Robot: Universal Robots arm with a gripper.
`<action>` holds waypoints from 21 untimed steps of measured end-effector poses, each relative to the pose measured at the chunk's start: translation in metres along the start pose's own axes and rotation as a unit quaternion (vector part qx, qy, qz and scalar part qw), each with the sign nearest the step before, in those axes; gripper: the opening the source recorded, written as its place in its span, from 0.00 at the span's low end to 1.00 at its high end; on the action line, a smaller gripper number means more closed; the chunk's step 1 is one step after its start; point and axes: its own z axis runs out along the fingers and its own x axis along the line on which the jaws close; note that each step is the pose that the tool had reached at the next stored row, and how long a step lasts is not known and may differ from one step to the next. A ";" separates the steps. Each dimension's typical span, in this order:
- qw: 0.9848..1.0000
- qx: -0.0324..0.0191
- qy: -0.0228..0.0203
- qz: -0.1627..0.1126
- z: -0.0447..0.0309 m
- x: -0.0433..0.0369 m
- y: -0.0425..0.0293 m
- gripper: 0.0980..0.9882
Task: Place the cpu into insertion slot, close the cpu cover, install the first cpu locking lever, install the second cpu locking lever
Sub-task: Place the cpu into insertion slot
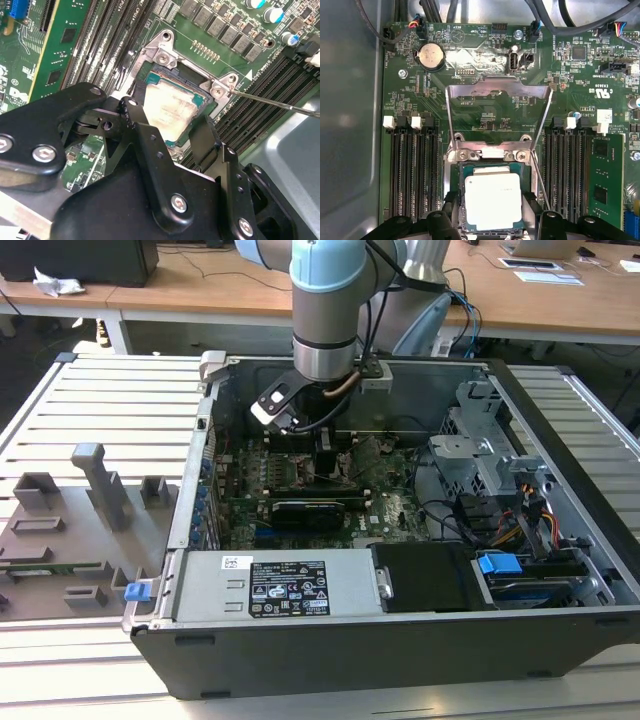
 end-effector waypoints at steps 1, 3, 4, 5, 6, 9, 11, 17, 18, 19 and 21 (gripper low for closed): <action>1.000 0.000 0.000 0.000 0.0000 0.0000 0.0000 0.58; 1.000 0.000 0.000 0.000 -0.0001 0.0000 -0.0001 0.58; 1.000 0.000 0.000 0.000 -0.0001 0.0000 -0.0001 0.58; 1.000 0.000 0.000 0.000 -0.0002 -0.0001 -0.0001 0.49; 1.000 0.000 0.000 0.000 -0.0001 -0.0001 -0.0001 0.49; 1.000 0.000 0.000 0.000 -0.0001 0.0000 -0.0001 0.49; 1.000 0.000 0.000 0.002 -0.0005 0.0000 0.0000 0.49; 1.000 0.001 -0.001 0.028 -0.0010 0.0000 -0.0016 0.49; 1.000 0.001 0.000 0.025 -0.0010 0.0000 -0.0020 0.49; 1.000 0.001 0.000 0.022 -0.0005 -0.0001 -0.0023 0.49; 1.000 0.001 0.000 0.018 0.0004 -0.0001 -0.0024 0.49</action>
